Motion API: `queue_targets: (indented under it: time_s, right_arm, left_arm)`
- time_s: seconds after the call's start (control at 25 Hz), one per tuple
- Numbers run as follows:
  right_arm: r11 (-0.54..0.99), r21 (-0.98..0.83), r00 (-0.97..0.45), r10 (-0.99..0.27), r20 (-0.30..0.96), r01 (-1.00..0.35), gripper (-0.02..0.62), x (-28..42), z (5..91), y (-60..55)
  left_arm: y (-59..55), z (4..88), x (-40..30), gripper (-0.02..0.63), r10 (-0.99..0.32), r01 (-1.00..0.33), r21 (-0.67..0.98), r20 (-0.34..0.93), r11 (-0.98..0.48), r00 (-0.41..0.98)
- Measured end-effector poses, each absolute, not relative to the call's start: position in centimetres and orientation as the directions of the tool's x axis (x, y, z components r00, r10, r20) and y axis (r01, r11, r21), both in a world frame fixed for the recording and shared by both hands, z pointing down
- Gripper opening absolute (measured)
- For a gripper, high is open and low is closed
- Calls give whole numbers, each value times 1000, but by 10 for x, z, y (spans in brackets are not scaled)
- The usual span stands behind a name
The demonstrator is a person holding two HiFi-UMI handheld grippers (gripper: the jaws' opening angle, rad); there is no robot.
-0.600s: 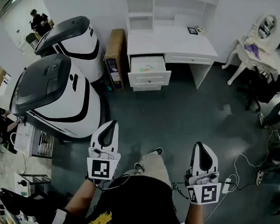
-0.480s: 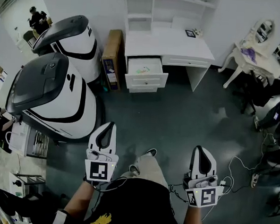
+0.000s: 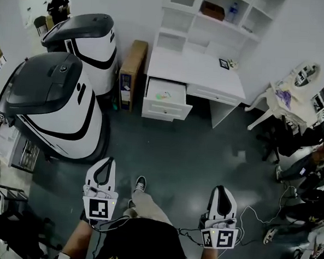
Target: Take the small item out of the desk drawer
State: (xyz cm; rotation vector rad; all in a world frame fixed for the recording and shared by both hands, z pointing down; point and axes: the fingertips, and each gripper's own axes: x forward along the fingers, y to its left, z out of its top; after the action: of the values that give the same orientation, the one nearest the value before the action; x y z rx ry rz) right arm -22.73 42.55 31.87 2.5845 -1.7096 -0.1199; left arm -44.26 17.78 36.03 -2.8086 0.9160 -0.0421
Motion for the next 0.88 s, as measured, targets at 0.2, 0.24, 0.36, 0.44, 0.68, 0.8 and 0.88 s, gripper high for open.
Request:
queue_targets:
  time_s: [0.2,0.24,0.36,0.44,0.68,0.8,0.88]
  right_arm:
    - [-296,-79,300,-953,-41,-952,204,-226,326,377]
    - [-280,-84,284,-958,-39,-956,245,-226,327,365]
    - [-215,-115,220,-975,-28,-970,342,-223,328,329]
    - [-164,-166,171,-985,-27,-972,351,-216,330,304]
    - [-70,-215,74,-997,-10,-974,333,-175,352,203]
    - [-42,-216,47,-999,-17,-975,330,-128,359,151]
    - [-35,-219,39,-999,-15,-975,325,-88,363,124]
  left_arm:
    - [151,373,-447,205,-593,-587,-106,37,-803,805]
    - [146,370,-445,242,-593,-587,-109,25,-802,805]
    - [138,369,-430,309,-540,-531,-147,28,-834,841]
    - [138,375,-409,330,-442,-410,-249,88,-877,893]
    - [94,396,-350,334,-385,-307,-320,219,-896,897]
    - [50,400,-300,334,-384,-318,-292,205,-902,900]
    - [22,402,-264,333,-410,-358,-245,215,-901,886]
